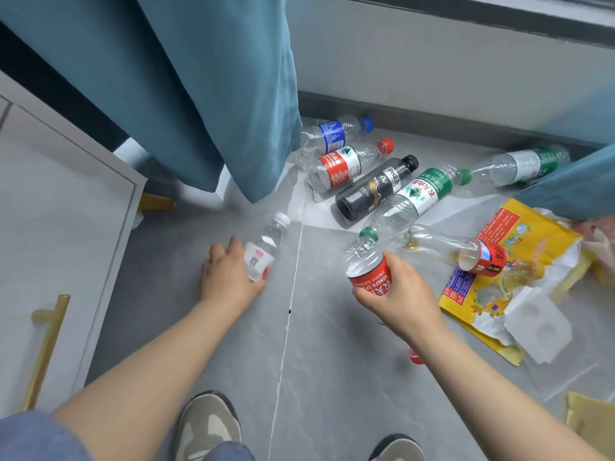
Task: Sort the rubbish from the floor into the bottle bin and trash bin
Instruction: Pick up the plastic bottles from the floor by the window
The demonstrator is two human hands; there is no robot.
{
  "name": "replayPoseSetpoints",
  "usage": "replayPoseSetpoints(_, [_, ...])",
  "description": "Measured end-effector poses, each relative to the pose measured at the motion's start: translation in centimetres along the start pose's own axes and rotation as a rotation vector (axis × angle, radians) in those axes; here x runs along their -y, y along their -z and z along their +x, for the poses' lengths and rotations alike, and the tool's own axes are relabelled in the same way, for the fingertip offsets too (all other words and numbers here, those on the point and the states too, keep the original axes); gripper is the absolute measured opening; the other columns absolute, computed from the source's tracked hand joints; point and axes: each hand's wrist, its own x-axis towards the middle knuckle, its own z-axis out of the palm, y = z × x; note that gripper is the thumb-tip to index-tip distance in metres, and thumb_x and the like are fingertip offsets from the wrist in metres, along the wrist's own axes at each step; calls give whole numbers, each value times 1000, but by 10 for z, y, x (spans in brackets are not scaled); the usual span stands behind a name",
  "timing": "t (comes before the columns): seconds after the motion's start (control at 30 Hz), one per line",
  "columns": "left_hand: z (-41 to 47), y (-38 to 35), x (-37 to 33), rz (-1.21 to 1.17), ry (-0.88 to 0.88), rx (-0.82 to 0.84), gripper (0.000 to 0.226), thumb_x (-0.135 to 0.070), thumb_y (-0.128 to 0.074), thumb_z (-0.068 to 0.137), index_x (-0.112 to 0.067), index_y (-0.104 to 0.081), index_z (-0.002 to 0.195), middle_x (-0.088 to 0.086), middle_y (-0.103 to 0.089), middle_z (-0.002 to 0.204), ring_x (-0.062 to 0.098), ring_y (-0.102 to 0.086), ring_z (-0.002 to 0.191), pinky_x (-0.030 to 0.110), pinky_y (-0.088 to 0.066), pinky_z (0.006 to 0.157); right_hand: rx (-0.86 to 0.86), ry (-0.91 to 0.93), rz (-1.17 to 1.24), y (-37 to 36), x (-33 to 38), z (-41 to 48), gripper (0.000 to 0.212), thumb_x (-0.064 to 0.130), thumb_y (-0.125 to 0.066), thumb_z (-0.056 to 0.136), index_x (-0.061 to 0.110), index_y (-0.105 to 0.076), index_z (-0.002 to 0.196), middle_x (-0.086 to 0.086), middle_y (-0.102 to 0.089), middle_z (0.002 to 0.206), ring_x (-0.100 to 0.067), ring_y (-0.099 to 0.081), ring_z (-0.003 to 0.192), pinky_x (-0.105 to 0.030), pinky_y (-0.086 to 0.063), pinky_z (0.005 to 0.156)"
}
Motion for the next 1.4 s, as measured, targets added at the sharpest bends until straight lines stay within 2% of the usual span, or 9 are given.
replayPoseSetpoints(0.1, [-15, -15, 9, 15, 12, 81, 61, -41, -70, 73, -10, -46, 120, 15, -50, 118, 35, -54, 105, 36, -43, 89, -10, -13, 8, -1, 0, -1, 39, 49, -68, 68, 26, -48, 92, 5, -58, 88, -20, -56, 82, -30, -39, 63])
replayPoseSetpoints(0.3, [-26, -2, -1, -99, -17, 45, 48, -44, -66, 77, -12, -48, 108, 9, -54, 108, 29, -56, 93, 31, -42, 74, -17, -38, 49, 7, 4, -8, 53, 47, -70, 68, 30, -46, 112, 7, -60, 105, -21, -57, 98, -29, -38, 69])
replayPoseSetpoints(0.43, [-45, 34, -29, -179, -92, 20, 44, -51, -62, 78, -16, -49, 101, 3, -55, 100, 24, -55, 86, 28, -40, 70, -30, -104, 100, 30, 16, -20, 67, 44, -73, 69, 23, -42, 123, -3, -66, 107, -30, -60, 103, -35, -48, 75])
replayPoseSetpoints(0.63, [-123, 124, -61, -316, -149, 27, 37, -49, -66, 74, -25, -50, 97, -6, -53, 93, 16, -54, 87, 25, -40, 71, -99, -180, 306, 103, 61, -79, 60, 35, -78, 68, 22, -45, 117, -1, -67, 104, -27, -62, 99, -30, -42, 71])
replayPoseSetpoints(0.9, [-279, 330, -126, -549, -219, -1, 30, -40, -72, 71, -33, -54, 93, -12, -61, 93, 4, -58, 82, 25, -47, 70, -244, -56, 397, 314, 176, -192, 50, 34, -78, 67, 25, -46, 105, 7, -63, 96, -19, -61, 90, -35, -49, 73])
replayPoseSetpoints(1.07, [-361, 465, -169, -641, -306, -56, 31, -38, -72, 72, -29, -56, 97, -8, -63, 95, 5, -59, 83, 16, -38, 61, -400, 6, 437, 466, 250, -263, 53, 35, -78, 70, 27, -47, 112, 11, -58, 94, -11, -52, 83, -25, -36, 68])
replayPoseSetpoints(1.2, [-415, 561, -206, -706, -416, -105, 28, -31, -73, 74, -27, -55, 96, -9, -63, 92, 0, -57, 80, 12, -35, 57, -509, 64, 446, 570, 295, -315, 59, 35, -78, 71, 25, -45, 118, 8, -59, 101, -14, -54, 90, -28, -42, 73])
replayPoseSetpoints(1.27, [-441, 601, -223, -727, -498, -83, 29, -33, -74, 74, -28, -57, 97, -11, -64, 92, 3, -60, 83, 14, -41, 61, -587, 77, 459, 613, 312, -340, 60, 37, -79, 70, 26, -45, 118, 6, -60, 103, -17, -57, 92, -32, -47, 77])
replayPoseSetpoints(1.4, [-496, 674, -249, -671, -687, -49, 33, -34, -74, 72, -32, -56, 99, -12, -65, 94, 8, -61, 87, 28, -50, 74, -759, 61, 531, 686, 335, -406, 67, 37, -80, 70, 29, -44, 126, 10, -57, 107, -13, -55, 96, -27, -44, 81])
